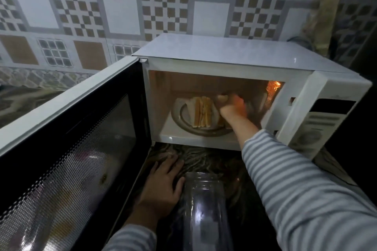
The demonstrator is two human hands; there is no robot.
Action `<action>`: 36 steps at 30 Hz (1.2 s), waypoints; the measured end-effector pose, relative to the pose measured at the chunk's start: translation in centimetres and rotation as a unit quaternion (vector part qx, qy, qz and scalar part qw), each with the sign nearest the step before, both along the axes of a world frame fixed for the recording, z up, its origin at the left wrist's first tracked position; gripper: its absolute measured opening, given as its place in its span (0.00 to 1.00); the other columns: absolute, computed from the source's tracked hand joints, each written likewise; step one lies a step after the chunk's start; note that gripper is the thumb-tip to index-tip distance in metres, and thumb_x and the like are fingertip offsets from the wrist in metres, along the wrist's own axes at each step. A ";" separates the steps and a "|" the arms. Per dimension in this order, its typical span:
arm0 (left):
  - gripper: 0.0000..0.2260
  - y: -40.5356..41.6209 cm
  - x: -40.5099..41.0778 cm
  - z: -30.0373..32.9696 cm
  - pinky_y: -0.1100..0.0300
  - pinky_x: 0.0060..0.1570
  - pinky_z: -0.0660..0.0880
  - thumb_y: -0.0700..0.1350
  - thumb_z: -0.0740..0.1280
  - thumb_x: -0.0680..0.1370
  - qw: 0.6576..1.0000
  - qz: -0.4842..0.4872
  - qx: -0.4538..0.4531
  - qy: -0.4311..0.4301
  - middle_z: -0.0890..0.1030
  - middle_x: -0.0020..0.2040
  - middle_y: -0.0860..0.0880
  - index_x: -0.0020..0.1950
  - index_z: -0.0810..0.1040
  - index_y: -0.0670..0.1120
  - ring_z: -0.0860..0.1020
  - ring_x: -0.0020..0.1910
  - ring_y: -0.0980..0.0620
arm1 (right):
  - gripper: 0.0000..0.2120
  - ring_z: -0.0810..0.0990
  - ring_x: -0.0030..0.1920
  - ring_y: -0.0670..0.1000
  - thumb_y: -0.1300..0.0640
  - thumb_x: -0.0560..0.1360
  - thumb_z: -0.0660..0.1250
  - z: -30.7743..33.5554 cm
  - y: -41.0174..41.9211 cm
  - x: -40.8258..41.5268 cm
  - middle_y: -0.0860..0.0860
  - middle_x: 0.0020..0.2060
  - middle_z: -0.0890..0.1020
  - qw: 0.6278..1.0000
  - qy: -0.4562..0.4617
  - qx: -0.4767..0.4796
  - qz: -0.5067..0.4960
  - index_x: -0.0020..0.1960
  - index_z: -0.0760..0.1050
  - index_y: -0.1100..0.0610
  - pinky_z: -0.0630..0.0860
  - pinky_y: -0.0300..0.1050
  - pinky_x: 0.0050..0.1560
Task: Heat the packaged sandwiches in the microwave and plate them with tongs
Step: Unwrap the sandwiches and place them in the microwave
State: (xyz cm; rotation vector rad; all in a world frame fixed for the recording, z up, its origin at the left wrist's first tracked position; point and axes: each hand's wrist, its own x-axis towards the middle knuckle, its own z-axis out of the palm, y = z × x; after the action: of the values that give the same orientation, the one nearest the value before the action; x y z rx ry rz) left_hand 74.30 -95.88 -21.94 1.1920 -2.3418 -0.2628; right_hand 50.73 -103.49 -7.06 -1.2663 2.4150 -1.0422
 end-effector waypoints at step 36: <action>0.20 15.3 0.6 6.3 0.60 0.57 0.70 0.53 0.65 0.78 0.927 0.124 0.283 0.215 0.79 0.60 0.47 0.67 0.71 0.47 0.77 0.59 0.48 | 0.28 0.79 0.54 0.56 0.49 0.76 0.67 -7.3 27.4 9.3 0.55 0.61 0.76 0.954 -0.243 0.125 0.125 0.72 0.63 0.52 0.80 0.50 0.45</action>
State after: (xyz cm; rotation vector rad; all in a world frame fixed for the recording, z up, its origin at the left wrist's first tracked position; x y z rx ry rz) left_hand 74.91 -80.57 -15.69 1.4878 -1.7535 -1.0492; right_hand 60.03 -76.07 -14.36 -1.0450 1.8886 -0.8253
